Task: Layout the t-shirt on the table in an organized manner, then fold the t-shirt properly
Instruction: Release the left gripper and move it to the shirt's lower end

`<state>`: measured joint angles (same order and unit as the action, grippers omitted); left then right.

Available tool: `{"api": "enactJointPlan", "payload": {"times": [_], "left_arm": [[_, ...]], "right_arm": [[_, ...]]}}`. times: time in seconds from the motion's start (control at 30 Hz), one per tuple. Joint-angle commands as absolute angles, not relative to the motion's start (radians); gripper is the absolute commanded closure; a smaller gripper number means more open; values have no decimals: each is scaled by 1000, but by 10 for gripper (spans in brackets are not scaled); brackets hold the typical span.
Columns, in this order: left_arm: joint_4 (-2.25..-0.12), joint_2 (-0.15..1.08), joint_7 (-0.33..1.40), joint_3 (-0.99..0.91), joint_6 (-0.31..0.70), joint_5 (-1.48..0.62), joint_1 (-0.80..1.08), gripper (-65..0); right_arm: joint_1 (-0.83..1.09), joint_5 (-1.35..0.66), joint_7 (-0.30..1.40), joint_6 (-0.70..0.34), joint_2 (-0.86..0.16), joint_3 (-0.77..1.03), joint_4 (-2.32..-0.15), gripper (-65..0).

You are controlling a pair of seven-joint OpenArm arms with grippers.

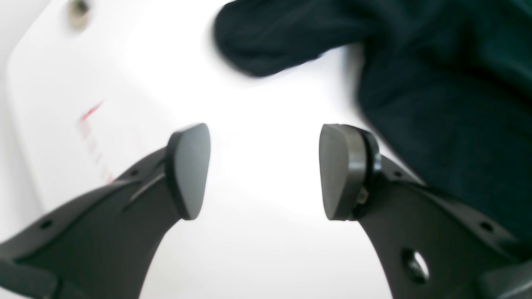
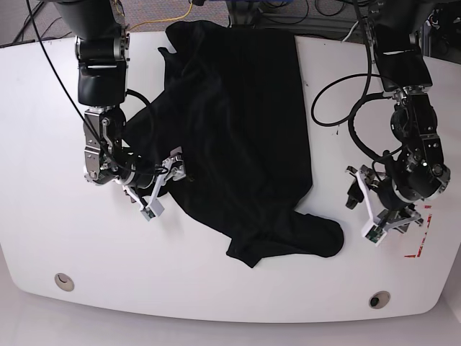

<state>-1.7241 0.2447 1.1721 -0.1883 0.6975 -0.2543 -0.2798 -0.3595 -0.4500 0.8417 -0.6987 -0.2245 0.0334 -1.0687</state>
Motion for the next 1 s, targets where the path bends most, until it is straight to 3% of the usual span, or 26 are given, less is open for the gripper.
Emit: {"api": "enactJointPlan", "payload": {"times": [0.0,0.17,0.23,0.33,0.47,0.6,0.97], "left_arm": [[-1747,249,1155,-228,698,-265,-291,-386],[-1741,248,1153,-323,698,-265,-266,-386],[-1739,248,1153,-352,698,-263,-257,-386],[-1739,248,1152,-386,698,-263,-236,-386],[-1716,248,1152,-395,698,-265,-208,-386],[-1690,248,1152,-397,698,-265,-186,-386],[-1678,220,1150,-395,698,-266,-139,-386]], "right_arm": [[-378,-446,851,-698,-226,38,-1082,-650],[-369,-449,851,-698,-222,38,-1082,-645],[-360,-449,849,-698,-222,38,-1084,-590],[-361,-449,849,-698,-222,38,-1086,-465],[-363,-449,849,-698,-222,38,-1090,-214],[-361,-447,849,-698,-222,38,-1139,-22],[-329,-444,964,-698,-242,65,-1417,-3]]}}
